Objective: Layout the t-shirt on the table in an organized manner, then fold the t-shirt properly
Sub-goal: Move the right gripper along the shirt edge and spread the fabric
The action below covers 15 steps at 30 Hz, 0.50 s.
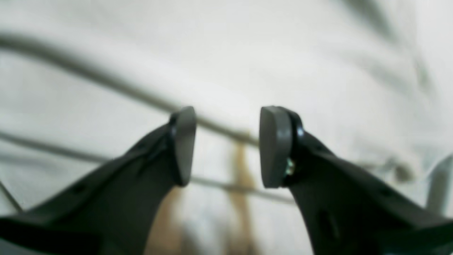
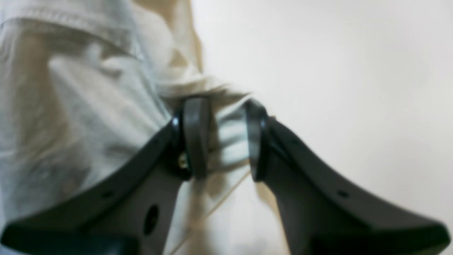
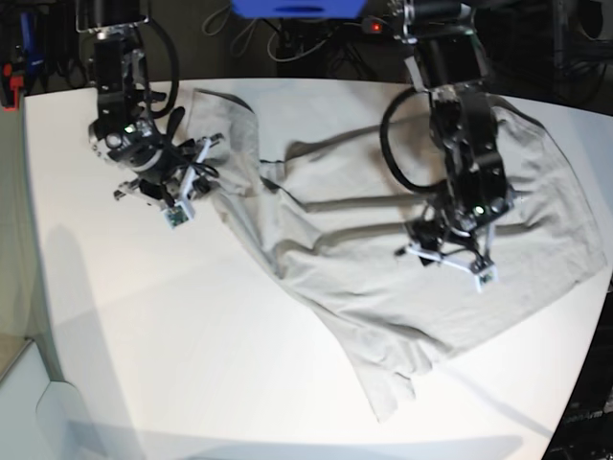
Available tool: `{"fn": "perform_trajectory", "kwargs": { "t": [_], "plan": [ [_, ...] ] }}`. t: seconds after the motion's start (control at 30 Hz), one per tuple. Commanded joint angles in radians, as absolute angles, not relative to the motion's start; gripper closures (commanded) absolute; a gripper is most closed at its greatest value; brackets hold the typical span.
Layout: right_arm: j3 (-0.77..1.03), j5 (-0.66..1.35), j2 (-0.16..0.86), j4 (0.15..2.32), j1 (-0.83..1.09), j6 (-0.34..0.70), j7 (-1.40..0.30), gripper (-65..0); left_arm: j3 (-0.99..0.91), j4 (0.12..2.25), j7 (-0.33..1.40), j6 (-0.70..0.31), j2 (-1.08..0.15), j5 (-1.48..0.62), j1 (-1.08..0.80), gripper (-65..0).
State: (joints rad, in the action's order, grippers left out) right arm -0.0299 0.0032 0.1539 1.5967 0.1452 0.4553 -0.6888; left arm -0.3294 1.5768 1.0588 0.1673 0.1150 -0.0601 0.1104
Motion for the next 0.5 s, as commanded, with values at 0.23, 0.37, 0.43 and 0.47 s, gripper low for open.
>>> {"fn": "perform_trajectory", "kwargs": {
  "t": [0.23, 0.37, 0.43, 0.47],
  "plan": [
    [-0.028, -0.007, 0.159, 1.767, 0.189, 0.453, -0.746, -19.5, -0.332, 1.518, 0.986, 0.168, 0.002, -0.065, 0.056, -28.3],
    [-0.027, -0.007, 0.177, 1.825, 0.18, 0.453, -0.746, -19.6, -0.332, 1.494, 0.921, 0.168, -0.11, -0.064, 0.01, -28.3],
    [-0.027, -0.007, 0.177, 1.828, 0.176, 0.453, -0.746, -19.8, -0.334, 1.491, 0.917, 0.168, -0.174, -0.064, -0.001, -28.3],
    [-0.028, -0.007, 0.177, 1.828, 0.166, 0.453, -0.746, -19.8, -0.337, 1.491, 0.917, 0.168, -0.197, -0.064, -0.005, -28.3]
  ]
}}
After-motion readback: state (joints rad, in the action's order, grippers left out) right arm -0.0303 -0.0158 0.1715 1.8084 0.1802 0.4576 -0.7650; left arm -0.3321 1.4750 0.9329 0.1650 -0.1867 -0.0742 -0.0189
